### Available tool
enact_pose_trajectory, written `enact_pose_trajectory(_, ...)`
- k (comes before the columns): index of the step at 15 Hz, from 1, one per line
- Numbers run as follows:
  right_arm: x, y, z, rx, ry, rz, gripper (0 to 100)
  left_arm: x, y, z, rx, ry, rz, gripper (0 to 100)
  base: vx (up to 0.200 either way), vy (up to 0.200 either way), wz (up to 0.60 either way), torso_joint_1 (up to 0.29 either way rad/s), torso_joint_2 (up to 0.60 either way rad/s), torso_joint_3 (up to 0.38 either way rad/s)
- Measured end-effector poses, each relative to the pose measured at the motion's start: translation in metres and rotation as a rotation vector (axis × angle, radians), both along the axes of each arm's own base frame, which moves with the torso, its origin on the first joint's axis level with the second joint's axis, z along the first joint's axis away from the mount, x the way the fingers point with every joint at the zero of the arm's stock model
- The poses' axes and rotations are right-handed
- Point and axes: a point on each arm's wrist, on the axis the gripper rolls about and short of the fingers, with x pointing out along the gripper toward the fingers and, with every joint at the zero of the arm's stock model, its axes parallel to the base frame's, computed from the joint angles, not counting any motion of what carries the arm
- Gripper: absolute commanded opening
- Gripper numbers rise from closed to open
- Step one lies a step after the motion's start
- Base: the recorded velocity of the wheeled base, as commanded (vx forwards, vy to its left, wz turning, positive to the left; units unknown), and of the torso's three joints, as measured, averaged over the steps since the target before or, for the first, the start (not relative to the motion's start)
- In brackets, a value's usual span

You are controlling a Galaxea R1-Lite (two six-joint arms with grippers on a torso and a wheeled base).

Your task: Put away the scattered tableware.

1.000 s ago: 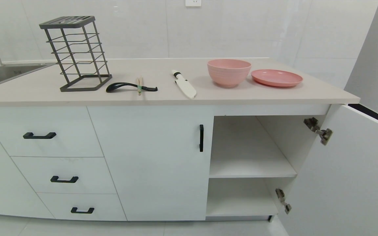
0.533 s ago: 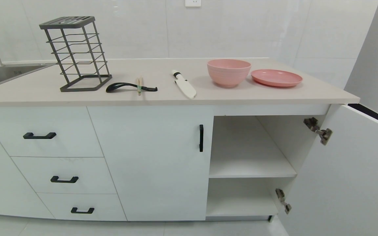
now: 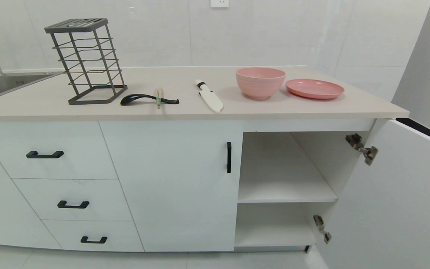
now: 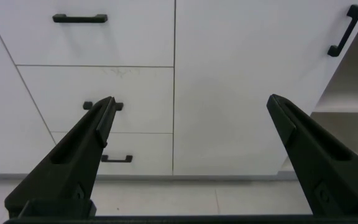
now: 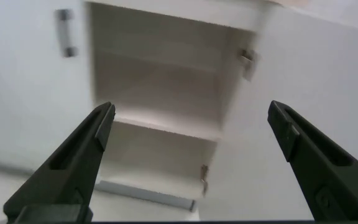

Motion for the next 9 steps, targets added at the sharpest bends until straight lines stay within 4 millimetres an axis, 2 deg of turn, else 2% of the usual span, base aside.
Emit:
enact_pose_trajectory(2,-0.0001,-0.0023,-0.0045,0.113,0.044,-0.099,100,0.0000,0.0000,0.0001,-0.001,0.000,0.000,100,0.000,0.000,0.00,0.000,0.00,0.000)
enact_pose_trajectory(9,-0.0002,-0.0023,-0.0045,0.098,0.042,-0.100,100,0.0000,0.0000,0.0002,0.000,0.000,0.000,100,0.000,0.000,0.00,0.000,0.00,0.000)
